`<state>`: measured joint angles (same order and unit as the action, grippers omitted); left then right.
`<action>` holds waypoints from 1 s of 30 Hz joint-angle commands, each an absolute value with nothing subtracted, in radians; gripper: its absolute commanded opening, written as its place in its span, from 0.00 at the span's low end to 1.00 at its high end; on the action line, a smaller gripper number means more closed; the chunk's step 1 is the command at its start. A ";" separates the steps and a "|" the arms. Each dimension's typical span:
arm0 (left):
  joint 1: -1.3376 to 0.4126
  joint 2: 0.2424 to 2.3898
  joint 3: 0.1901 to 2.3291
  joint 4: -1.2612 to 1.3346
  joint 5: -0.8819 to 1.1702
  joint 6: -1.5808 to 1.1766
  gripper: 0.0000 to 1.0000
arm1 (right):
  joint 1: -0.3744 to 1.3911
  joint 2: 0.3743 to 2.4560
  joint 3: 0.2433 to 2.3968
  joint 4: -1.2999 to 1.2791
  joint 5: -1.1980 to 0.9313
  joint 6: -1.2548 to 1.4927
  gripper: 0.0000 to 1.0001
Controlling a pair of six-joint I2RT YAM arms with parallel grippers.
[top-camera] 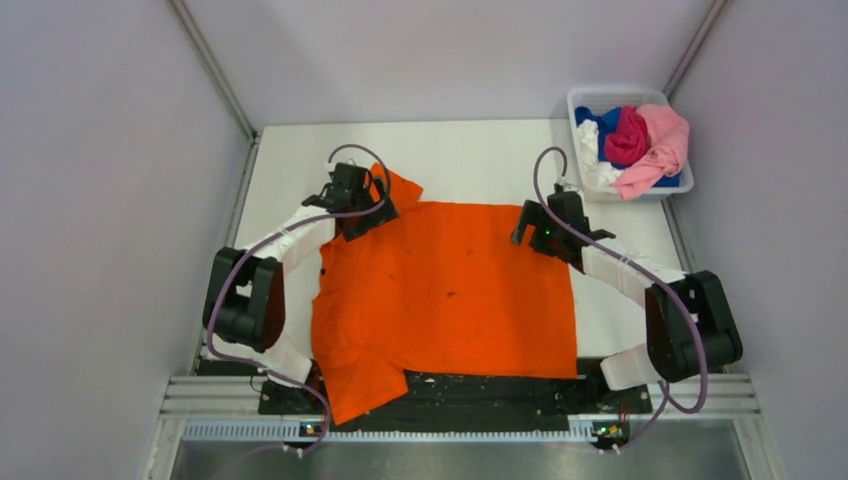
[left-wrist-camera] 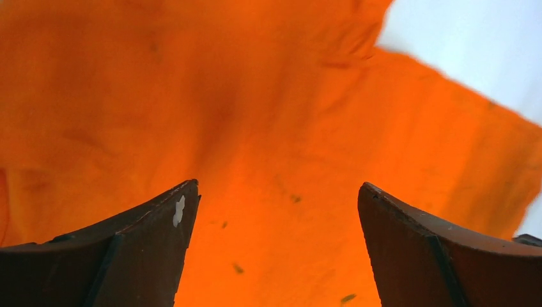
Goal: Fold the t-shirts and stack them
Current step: Flatten out the tshirt
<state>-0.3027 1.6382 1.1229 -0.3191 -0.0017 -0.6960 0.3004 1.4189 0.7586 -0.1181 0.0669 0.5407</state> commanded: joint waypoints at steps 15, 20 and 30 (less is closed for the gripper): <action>-0.223 1.935 1.269 -0.455 -0.043 -0.712 0.99 | 0.303 1.683 0.825 -0.046 0.089 0.596 0.99; -0.206 2.054 1.401 -0.466 -0.011 -0.717 0.99 | 0.269 1.735 0.889 -0.056 0.096 0.593 0.99; -0.169 2.307 1.780 -0.502 0.120 -0.747 0.99 | 0.190 1.943 1.113 -0.066 0.082 0.533 0.99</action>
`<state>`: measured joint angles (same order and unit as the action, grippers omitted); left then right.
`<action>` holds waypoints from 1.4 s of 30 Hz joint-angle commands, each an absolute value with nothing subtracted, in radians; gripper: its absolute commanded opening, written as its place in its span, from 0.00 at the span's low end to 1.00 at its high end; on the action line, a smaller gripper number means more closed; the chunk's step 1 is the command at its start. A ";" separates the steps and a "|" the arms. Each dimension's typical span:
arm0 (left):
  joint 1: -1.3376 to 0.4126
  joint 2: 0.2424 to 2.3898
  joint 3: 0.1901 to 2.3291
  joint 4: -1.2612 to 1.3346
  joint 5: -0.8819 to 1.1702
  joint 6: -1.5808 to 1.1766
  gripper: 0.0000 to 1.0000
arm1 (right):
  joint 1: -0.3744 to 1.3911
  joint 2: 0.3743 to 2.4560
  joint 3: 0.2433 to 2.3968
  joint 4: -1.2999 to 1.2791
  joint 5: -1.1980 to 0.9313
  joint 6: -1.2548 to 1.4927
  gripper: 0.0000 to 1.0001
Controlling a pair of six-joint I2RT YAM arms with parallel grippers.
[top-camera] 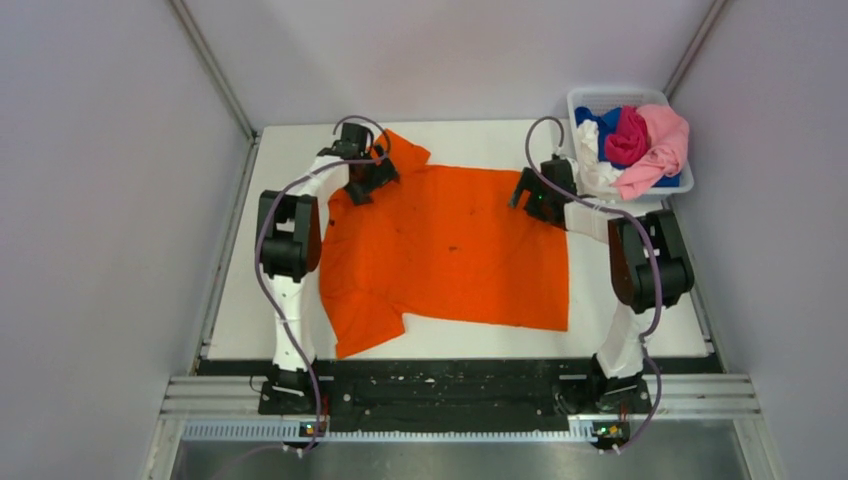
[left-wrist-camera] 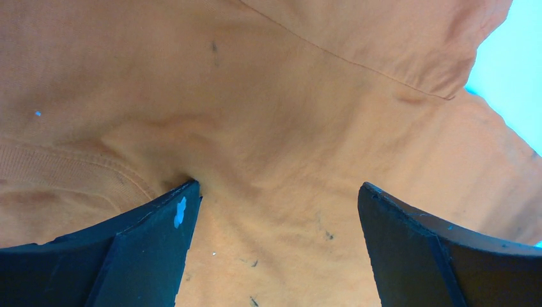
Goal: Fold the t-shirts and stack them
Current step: Flatten out the tshirt, then grab the side of the flattened tshirt closest away from the robot with both arms
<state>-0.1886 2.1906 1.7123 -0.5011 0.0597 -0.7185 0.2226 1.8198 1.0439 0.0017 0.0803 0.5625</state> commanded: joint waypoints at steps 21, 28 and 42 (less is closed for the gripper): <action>-0.231 1.670 1.486 -0.551 -0.120 -0.683 0.99 | 0.251 1.455 1.042 -0.210 0.206 0.507 0.99; -0.306 1.216 0.970 -0.657 -0.180 -0.790 0.98 | 0.260 1.101 0.718 -0.194 0.265 0.664 0.99; -0.387 0.974 0.586 -0.886 -0.037 -0.941 0.47 | 0.260 0.987 0.629 -0.207 0.272 0.676 0.99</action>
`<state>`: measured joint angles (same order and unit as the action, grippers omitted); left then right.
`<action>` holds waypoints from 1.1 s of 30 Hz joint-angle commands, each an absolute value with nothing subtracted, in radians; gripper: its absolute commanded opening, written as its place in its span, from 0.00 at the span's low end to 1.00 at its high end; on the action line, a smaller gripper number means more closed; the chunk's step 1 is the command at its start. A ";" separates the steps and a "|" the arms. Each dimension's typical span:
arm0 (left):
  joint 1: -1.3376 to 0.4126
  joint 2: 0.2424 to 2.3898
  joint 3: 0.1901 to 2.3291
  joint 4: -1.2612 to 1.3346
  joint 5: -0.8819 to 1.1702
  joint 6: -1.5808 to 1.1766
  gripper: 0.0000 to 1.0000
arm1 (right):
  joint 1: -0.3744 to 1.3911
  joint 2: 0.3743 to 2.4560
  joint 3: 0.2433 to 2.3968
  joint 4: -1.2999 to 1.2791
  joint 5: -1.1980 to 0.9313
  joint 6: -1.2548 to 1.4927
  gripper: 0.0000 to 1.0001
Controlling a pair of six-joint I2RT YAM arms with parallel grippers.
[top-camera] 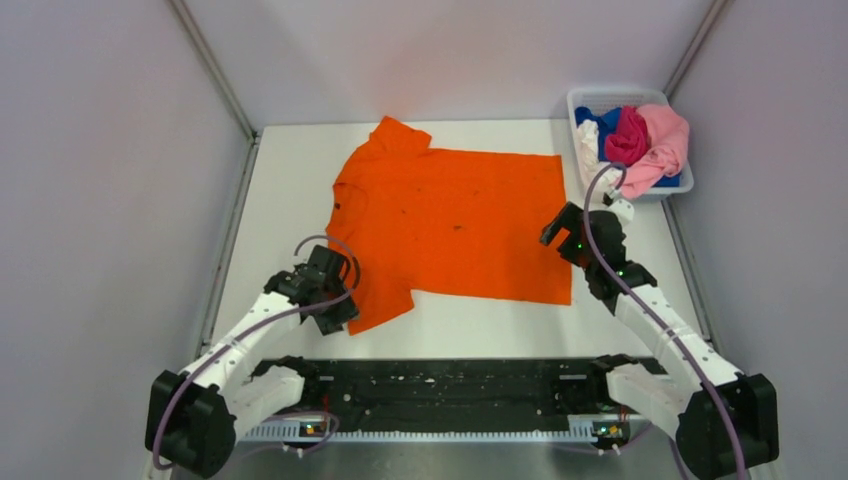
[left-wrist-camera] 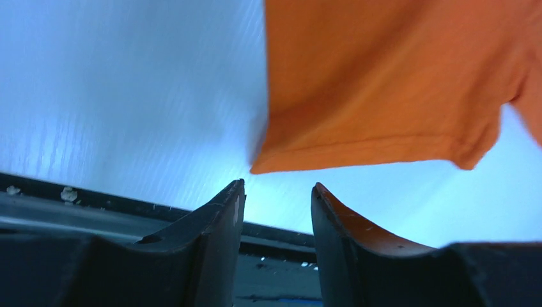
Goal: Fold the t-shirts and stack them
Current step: Grab the side of the flattened tshirt closest away from the robot with both arms
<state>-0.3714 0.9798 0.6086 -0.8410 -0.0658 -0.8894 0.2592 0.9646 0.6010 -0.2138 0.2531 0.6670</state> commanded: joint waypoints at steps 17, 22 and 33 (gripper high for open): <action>-0.390 1.223 0.575 -0.694 -0.059 -0.927 0.21 | 0.260 1.021 0.632 -0.230 0.264 0.675 0.99; -0.391 1.220 0.582 -0.679 -0.039 -0.908 0.00 | 0.260 1.023 0.655 -0.279 0.271 0.684 0.99; -0.390 1.173 0.645 -0.653 -0.007 -0.793 0.00 | 0.259 0.868 0.544 -0.564 0.128 0.726 0.97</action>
<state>-0.3870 1.2079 0.6071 -0.7055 -0.0147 -0.8337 0.2592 0.9161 0.5865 -0.4725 0.1711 0.6926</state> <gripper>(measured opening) 0.011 0.984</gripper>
